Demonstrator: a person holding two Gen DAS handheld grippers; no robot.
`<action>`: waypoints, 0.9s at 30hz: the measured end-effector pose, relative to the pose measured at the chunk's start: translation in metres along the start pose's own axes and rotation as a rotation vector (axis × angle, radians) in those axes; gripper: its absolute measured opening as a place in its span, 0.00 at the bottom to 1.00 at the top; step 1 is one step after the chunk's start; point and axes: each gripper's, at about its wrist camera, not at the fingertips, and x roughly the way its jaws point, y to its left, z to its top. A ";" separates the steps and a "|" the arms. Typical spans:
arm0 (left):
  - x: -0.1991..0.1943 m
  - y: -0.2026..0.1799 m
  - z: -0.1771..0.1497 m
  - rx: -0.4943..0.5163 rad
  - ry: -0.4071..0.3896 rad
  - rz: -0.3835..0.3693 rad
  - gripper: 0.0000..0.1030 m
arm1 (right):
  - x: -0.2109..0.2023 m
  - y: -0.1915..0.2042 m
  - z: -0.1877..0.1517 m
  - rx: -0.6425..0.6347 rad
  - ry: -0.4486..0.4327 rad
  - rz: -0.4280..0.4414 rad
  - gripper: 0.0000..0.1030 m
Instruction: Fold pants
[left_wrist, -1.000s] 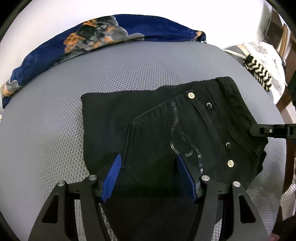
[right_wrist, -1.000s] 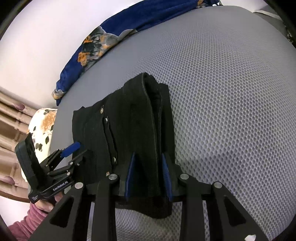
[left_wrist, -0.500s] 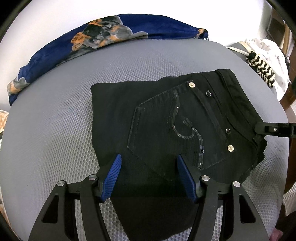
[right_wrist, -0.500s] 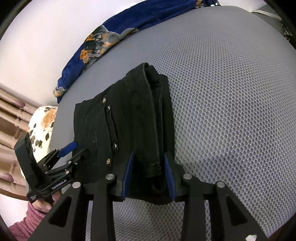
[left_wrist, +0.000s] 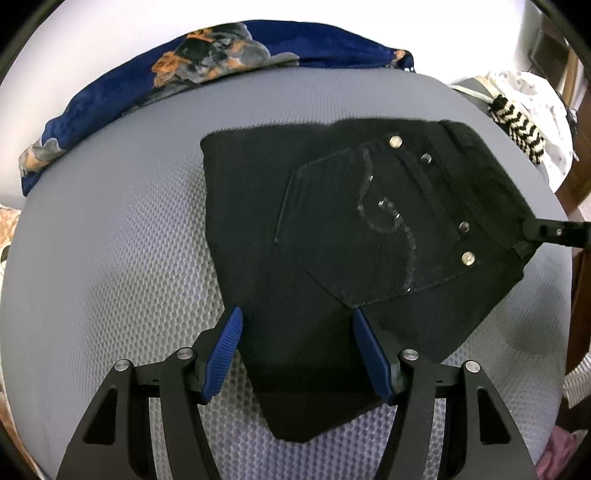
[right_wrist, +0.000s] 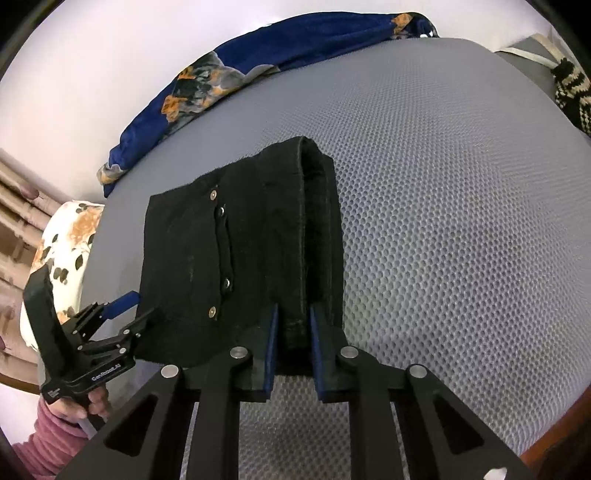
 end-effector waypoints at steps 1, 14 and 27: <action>0.001 0.001 -0.002 -0.003 0.005 -0.005 0.61 | 0.000 -0.001 -0.002 0.008 0.004 0.000 0.13; 0.008 0.011 0.000 -0.069 0.031 -0.023 0.67 | 0.014 -0.016 0.000 0.057 0.049 0.020 0.24; 0.001 0.004 0.006 -0.066 0.023 0.039 0.67 | 0.015 -0.021 0.004 0.059 0.057 -0.001 0.39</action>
